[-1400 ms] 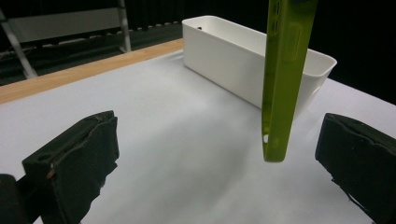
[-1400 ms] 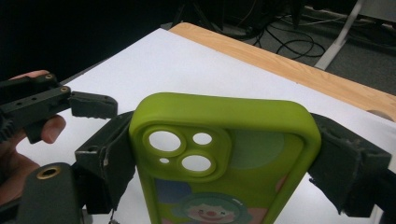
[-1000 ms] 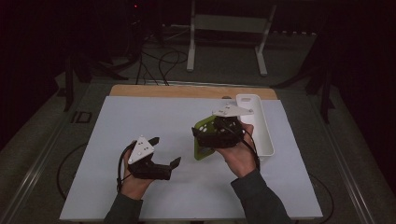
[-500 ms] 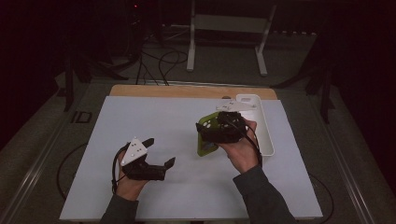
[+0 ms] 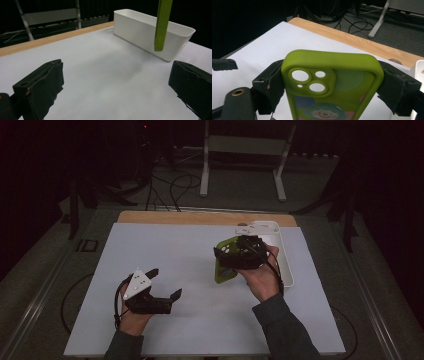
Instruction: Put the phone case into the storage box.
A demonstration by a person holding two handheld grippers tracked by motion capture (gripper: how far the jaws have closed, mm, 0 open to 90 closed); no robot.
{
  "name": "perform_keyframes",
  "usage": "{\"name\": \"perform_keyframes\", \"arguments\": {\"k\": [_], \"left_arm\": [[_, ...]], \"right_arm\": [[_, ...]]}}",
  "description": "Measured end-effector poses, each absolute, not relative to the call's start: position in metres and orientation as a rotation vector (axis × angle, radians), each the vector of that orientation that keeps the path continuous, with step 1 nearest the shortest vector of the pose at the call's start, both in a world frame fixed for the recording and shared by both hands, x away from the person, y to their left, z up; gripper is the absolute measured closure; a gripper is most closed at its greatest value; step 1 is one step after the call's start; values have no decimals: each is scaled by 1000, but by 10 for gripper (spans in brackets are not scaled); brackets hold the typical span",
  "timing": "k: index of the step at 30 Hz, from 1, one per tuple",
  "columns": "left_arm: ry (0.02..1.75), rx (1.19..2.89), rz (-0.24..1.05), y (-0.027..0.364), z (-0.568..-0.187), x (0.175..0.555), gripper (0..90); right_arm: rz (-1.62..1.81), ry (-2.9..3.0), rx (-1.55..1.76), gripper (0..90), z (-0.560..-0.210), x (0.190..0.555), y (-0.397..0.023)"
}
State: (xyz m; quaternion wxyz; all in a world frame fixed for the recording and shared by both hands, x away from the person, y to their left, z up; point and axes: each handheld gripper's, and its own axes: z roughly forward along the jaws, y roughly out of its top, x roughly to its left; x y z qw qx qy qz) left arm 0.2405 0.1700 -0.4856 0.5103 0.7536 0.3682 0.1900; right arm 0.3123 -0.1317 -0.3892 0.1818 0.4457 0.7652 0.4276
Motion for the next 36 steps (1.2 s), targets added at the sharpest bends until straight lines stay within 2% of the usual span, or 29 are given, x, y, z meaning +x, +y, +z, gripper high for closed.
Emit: {"name": "perform_keyframes", "arguments": {"k": [36], "left_arm": [[939, 1795, 532, 208, -496, 232, 0]], "right_arm": [[1156, 2104, 1308, 155, -384, 330, -146]]}}
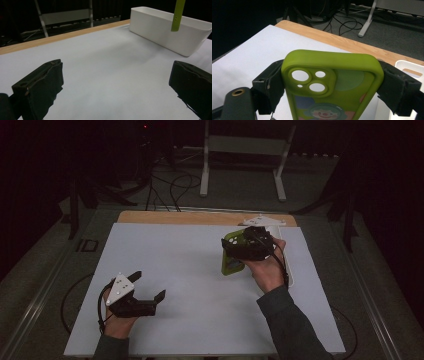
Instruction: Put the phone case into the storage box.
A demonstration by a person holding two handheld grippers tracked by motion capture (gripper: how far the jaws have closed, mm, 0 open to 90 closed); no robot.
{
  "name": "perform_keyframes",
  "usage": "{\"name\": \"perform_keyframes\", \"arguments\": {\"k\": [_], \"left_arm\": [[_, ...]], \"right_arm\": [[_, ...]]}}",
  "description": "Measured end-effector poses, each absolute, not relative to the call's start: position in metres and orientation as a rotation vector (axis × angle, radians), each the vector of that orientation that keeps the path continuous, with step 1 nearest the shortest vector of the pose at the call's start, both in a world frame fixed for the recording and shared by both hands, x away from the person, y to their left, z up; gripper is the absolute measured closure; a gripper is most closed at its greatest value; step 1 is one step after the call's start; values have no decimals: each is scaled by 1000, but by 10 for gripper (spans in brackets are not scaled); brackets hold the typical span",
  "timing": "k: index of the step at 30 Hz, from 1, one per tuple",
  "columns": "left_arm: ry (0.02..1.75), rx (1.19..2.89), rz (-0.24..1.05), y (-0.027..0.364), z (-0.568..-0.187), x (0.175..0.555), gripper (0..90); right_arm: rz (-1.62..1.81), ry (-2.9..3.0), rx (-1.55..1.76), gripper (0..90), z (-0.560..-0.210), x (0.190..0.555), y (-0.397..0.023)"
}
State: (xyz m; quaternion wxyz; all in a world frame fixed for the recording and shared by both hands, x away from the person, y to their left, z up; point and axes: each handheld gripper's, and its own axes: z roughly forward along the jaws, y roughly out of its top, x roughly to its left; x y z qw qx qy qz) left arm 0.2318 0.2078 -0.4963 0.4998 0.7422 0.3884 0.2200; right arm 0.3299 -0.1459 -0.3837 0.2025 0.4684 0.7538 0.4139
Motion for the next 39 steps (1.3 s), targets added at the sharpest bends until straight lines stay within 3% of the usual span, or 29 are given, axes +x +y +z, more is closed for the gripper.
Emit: {"name": "perform_keyframes", "arguments": {"k": [39], "left_arm": [[982, 1791, 574, 226, -507, 220, 0]], "right_arm": [[1091, 2057, 1389, 155, -377, 352, -166]]}}
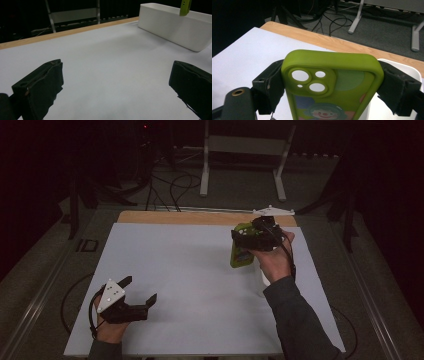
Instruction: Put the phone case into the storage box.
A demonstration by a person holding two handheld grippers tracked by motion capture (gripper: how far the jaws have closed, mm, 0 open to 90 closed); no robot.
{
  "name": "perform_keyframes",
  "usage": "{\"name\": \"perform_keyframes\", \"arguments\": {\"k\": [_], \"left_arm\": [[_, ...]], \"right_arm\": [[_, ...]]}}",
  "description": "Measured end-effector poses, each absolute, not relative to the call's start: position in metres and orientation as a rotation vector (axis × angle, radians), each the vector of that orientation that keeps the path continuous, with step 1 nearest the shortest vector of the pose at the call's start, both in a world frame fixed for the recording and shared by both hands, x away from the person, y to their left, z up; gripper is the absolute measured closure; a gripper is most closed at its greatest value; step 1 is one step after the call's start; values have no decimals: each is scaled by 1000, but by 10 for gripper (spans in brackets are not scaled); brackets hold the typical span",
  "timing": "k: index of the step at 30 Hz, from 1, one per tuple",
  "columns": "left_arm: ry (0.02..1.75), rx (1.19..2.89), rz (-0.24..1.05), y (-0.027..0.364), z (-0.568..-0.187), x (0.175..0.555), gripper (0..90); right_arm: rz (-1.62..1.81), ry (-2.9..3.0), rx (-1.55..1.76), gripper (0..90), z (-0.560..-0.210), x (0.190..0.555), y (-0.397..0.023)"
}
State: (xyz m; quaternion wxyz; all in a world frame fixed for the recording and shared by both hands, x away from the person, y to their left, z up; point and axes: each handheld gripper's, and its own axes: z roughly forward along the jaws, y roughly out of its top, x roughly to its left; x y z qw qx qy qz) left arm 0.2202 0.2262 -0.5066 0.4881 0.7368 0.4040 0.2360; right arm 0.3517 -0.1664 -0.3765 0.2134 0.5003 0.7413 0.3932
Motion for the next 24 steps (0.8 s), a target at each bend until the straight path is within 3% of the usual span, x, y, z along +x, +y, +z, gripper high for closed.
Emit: {"name": "perform_keyframes", "arguments": {"k": [24], "left_arm": [[990, 1789, 568, 227, -508, 220, 0]], "right_arm": [[1034, 2038, 1407, 155, -368, 366, -178]]}}
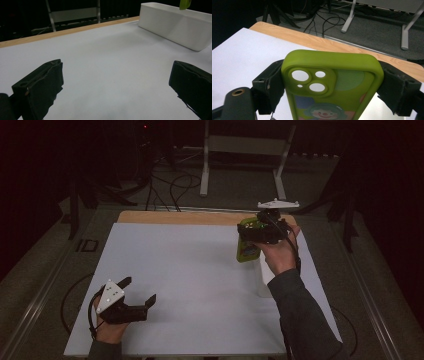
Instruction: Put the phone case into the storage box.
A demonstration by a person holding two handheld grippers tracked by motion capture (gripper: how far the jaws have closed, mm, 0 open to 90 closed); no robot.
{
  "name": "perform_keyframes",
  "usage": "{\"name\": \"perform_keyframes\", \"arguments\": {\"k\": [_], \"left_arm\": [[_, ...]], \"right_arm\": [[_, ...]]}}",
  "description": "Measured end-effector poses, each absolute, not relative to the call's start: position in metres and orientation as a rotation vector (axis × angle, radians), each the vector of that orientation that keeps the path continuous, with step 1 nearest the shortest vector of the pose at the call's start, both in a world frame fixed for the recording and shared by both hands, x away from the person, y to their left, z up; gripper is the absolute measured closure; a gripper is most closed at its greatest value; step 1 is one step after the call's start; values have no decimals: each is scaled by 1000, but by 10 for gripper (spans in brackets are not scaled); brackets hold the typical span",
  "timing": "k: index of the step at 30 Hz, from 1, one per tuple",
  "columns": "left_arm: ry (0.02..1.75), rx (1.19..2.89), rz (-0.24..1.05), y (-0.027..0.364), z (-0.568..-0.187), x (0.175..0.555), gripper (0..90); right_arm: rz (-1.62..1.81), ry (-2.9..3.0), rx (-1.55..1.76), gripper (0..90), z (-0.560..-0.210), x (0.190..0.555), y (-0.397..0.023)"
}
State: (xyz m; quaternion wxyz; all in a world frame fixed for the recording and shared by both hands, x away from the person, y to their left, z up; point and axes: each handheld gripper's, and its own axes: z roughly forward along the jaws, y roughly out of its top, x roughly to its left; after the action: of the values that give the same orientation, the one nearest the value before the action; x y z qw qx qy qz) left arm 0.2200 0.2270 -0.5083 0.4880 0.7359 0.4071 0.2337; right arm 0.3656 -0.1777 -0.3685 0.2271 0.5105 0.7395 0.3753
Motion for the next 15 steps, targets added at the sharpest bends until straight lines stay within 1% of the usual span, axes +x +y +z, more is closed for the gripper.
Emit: {"name": "perform_keyframes", "arguments": {"k": [15], "left_arm": [[988, 1791, 570, 227, -508, 220, 0]], "right_arm": [[1001, 2007, 1424, 155, -365, 376, -189]]}}
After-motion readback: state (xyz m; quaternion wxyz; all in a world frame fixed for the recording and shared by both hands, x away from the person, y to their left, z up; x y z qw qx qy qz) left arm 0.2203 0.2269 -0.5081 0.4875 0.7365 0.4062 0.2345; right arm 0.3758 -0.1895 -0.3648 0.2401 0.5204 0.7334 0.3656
